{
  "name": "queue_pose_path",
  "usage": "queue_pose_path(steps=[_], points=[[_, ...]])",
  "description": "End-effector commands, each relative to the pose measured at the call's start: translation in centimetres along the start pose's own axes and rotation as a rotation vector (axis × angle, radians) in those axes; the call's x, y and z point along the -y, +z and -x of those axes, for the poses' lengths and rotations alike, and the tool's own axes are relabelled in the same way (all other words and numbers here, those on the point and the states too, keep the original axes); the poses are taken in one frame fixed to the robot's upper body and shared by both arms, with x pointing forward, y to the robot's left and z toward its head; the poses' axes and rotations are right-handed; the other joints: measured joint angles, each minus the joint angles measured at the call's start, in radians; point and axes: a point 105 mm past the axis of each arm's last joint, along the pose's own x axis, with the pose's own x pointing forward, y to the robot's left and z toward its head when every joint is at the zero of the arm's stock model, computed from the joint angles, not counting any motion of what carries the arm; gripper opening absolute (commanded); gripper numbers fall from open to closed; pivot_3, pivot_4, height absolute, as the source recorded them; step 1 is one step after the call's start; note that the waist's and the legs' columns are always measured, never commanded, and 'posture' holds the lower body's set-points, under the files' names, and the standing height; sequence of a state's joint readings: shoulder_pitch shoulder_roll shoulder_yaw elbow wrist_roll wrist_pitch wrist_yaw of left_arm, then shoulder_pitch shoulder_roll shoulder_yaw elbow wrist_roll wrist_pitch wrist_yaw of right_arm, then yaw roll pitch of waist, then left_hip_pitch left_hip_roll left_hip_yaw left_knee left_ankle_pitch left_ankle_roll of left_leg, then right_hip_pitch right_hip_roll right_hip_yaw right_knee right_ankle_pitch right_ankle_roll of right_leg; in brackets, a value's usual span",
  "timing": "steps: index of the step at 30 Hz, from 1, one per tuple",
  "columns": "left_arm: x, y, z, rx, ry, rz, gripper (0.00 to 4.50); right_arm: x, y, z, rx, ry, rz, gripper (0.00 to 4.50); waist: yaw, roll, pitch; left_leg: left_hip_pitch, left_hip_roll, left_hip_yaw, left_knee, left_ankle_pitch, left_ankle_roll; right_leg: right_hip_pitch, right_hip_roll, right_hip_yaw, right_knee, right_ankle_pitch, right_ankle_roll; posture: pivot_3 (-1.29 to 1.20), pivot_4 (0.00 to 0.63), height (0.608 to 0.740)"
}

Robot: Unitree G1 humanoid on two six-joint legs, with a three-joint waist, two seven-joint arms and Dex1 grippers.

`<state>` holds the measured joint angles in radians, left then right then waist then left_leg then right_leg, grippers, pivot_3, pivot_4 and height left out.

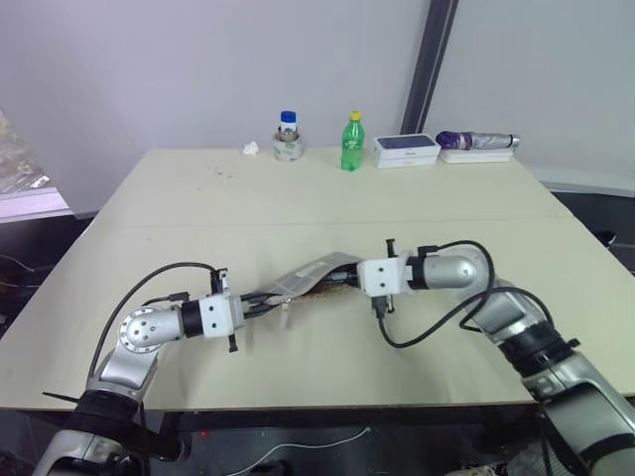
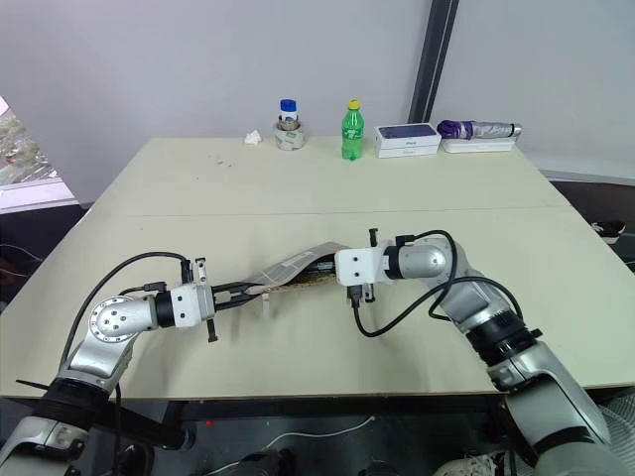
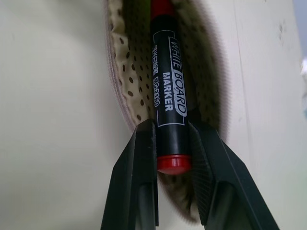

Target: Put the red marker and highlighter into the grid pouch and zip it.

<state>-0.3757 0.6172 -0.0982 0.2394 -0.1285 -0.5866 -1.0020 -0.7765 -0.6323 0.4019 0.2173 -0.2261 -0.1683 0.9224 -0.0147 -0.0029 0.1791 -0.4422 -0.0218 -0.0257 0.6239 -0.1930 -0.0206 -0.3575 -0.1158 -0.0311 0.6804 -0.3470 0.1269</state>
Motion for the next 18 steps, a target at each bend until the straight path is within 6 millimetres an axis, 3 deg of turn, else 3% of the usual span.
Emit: queue_pose_path(steps=[1,5,12,18], points=[[-0.6,0.9,-0.2,0.031,0.012,-0.047,0.00,1.0,2.2,-1.5,0.089,-0.057,0.076,0.38,-0.002,0.000,0.000,0.000,0.000,0.000,0.000,0.000,0.000,0.000,0.000,0.000,0.000,0.000,0.000,0.00,0.150,0.740],[-0.6,0.9,-0.2,0.028,0.018,-0.049,0.00,-0.6,1.9,-2.2,0.098,-0.035,0.079,0.38,0.006,0.000,0.000,0.000,0.000,0.000,0.000,0.000,-0.001,0.000,0.000,0.000,0.000,0.000,0.000,0.00,0.150,0.740],[-0.4,0.6,0.0,0.016,0.031,-0.036,0.00,1.1,2.6,-0.3,0.161,-0.126,-0.034,3.88,0.001,0.000,0.000,0.000,0.000,0.000,0.001,0.000,0.000,0.000,0.000,0.000,0.001,0.000,0.000,0.00,0.150,0.740],[0.3,0.0,-0.2,-0.002,0.022,-0.016,0.00,3.1,3.3,3.0,0.248,-0.237,-0.209,3.88,0.004,0.000,0.000,0.000,0.001,0.000,0.001,0.000,0.000,0.001,0.000,0.000,0.001,0.000,0.000,0.00,0.150,0.740]])
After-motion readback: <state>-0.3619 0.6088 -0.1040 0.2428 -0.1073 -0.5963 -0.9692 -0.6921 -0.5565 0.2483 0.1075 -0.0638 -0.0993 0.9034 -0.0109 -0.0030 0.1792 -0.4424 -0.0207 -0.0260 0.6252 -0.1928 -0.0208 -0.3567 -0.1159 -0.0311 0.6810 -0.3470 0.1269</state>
